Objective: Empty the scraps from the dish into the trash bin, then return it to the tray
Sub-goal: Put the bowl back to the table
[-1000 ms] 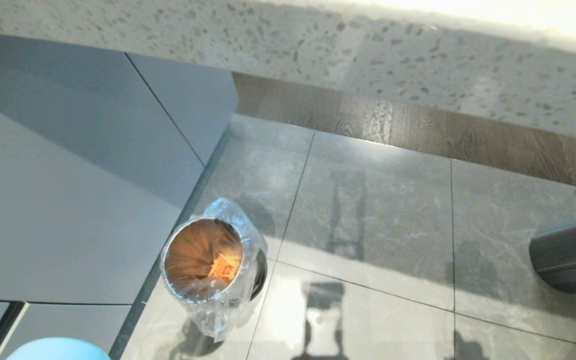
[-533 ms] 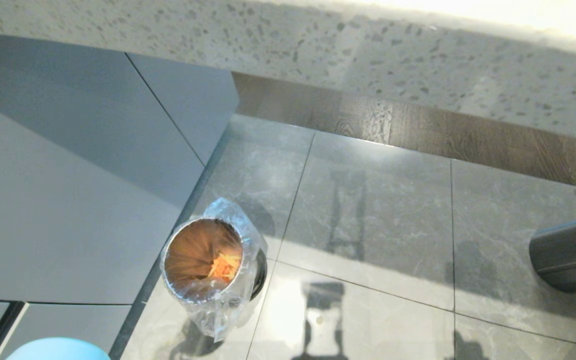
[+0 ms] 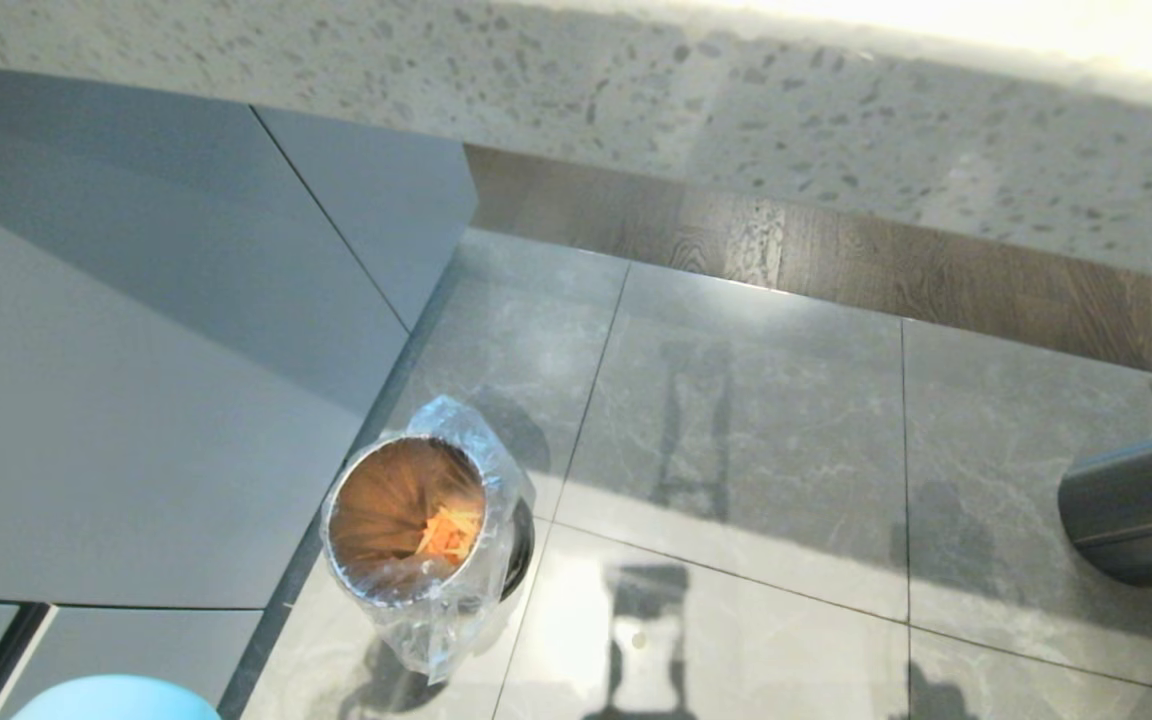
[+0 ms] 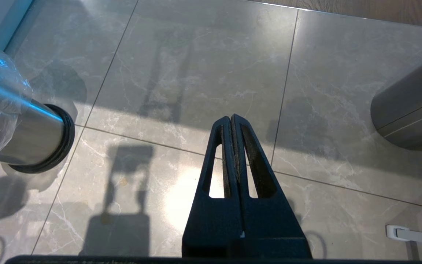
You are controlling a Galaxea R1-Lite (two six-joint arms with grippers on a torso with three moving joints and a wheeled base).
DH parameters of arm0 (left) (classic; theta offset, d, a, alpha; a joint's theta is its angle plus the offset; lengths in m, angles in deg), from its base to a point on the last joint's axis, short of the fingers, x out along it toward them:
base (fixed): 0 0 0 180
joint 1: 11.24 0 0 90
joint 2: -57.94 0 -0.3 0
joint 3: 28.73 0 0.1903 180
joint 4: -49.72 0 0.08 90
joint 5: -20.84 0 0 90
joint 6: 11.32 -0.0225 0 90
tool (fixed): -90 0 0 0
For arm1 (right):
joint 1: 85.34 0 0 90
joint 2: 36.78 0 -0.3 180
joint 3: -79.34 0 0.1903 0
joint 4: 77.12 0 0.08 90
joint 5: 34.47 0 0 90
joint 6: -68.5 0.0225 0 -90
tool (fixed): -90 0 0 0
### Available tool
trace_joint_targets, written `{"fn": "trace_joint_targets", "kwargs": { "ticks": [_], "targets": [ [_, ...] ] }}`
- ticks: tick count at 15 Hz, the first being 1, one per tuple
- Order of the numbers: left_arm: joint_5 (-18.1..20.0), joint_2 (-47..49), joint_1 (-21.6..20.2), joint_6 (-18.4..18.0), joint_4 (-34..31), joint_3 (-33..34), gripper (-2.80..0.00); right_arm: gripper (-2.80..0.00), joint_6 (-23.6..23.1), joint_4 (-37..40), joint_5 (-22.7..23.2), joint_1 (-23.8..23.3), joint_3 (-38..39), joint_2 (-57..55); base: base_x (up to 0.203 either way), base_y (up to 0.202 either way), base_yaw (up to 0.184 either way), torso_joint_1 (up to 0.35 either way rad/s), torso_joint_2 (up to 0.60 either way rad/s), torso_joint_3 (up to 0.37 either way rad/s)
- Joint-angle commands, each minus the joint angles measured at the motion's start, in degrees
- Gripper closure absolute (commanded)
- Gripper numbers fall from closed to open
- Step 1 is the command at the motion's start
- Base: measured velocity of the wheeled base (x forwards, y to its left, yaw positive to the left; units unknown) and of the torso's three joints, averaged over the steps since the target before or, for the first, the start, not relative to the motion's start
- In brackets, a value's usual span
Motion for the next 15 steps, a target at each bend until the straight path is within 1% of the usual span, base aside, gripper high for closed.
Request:
{"fn": "trace_joint_targets", "kwargs": {
  "ticks": [1,15],
  "targets": [
    [0.02,0.02,0.0,-0.02,0.02,0.0,0.0,0.0,0.05,-0.02,0.01,0.01,-0.04,0.02,0.0,0.0,0.0,0.0,0.0,0.0],
    [0.02,0.04,0.0,-0.02,0.02,0.0,0.0,0.0,0.05,-0.02,0.01,0.01,-0.04,0.02,0.0,0.0,0.0,0.0,0.0,0.0]
  ]
}}
